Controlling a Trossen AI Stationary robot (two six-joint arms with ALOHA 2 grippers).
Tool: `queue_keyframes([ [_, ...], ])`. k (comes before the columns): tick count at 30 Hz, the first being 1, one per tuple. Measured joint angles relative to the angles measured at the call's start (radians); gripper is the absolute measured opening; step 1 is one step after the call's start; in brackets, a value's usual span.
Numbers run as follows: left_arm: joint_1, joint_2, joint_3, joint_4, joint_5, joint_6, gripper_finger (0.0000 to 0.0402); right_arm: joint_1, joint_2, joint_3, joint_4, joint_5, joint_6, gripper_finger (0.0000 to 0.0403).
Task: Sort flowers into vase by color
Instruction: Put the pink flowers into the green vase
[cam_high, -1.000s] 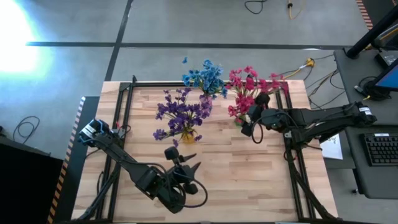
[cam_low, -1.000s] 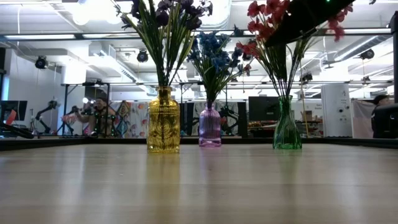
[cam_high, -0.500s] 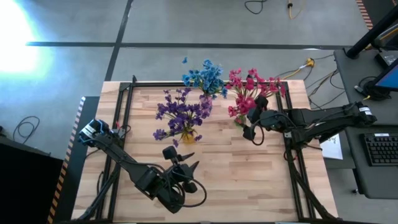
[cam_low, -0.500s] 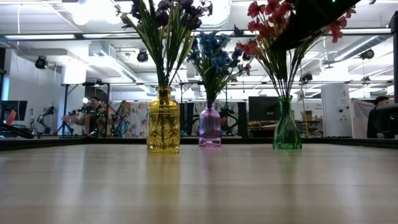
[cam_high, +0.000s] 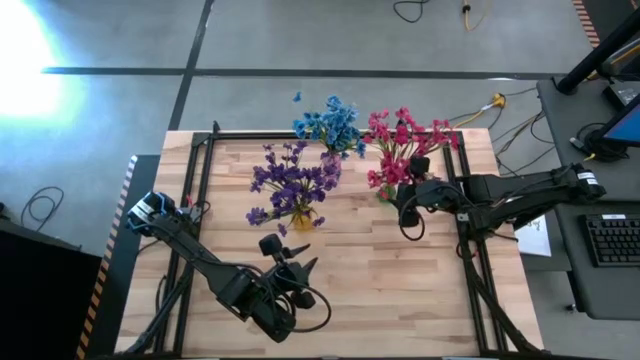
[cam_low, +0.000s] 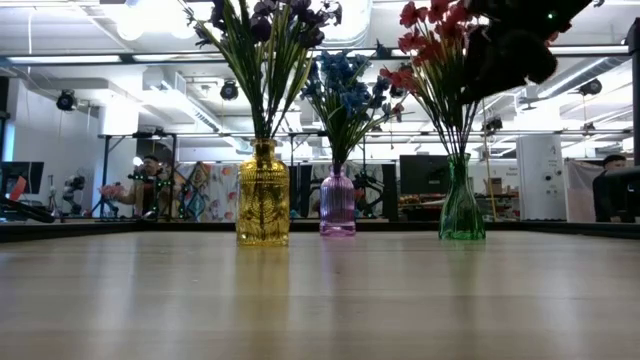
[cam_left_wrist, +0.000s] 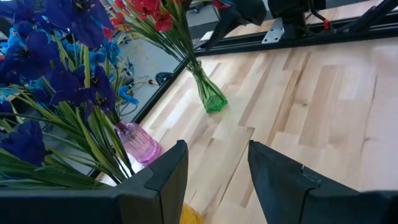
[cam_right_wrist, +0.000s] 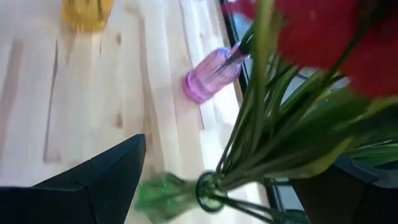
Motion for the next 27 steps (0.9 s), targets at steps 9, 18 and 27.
queue_keyframes([
  [9, 0.0, 0.0, 0.0, -0.008, 0.0, 0.0, 0.0154, 0.0, 0.0, 0.0, -0.112, 0.058, -0.144, 0.0359],
  [18, 0.0, 0.0, -0.001, -0.014, 0.0, 0.0, 0.0154, 0.0, 0.001, 0.0, -0.175, 0.06, -0.303, 0.0359],
  [27, 0.0, -0.001, -0.002, -0.021, 0.0, 0.0, 0.0154, 0.0, 0.001, 0.0, -0.302, 0.059, -0.377, 0.0359],
])
